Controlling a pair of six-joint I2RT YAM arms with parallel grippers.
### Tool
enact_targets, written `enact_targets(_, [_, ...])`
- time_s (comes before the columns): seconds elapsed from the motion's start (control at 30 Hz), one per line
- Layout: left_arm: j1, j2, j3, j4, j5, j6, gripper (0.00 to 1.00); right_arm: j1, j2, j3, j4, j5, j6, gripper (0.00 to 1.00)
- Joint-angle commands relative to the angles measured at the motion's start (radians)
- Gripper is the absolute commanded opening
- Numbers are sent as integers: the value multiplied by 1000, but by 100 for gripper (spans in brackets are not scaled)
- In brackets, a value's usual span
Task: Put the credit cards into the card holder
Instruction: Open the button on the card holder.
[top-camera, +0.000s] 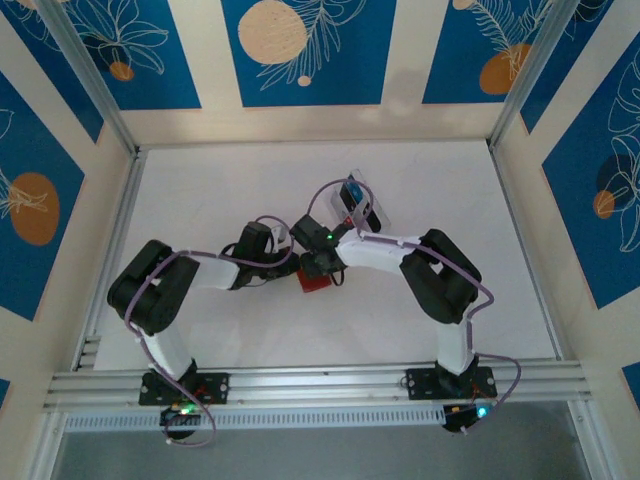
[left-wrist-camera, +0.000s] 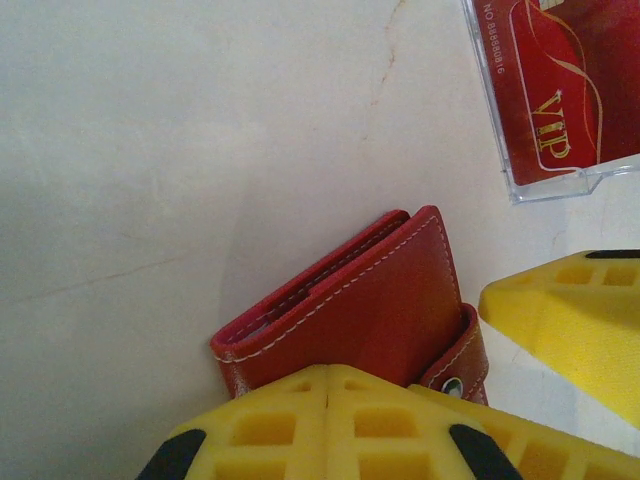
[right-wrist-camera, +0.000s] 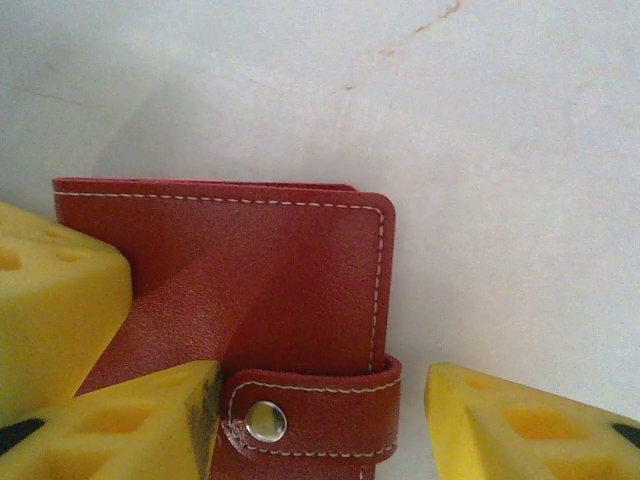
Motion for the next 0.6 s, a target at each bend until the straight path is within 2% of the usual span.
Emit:
enact_targets(0.0, [-24, 67, -11, -70, -53, 5, 0, 59, 76, -1, -19, 4, -22, 57])
enact_targets(0.13, [-23, 64, -18, -75, -63, 9, 0, 64, 77, -8, -20, 40, -17, 50])
enact_targets(0.37, [-24, 76, -22, -76, -72, 12, 0, 68, 49, -10, -25, 70, -26, 24])
enact_targets(0.5, [-25, 83, -23, -79, -76, 17, 0, 77, 33, 4, -51, 114, -28, 2])
enact_targets(0.57, [-25, 88, -23, -78, -76, 18, 0, 78, 22, 4, -63, 133, -24, 0])
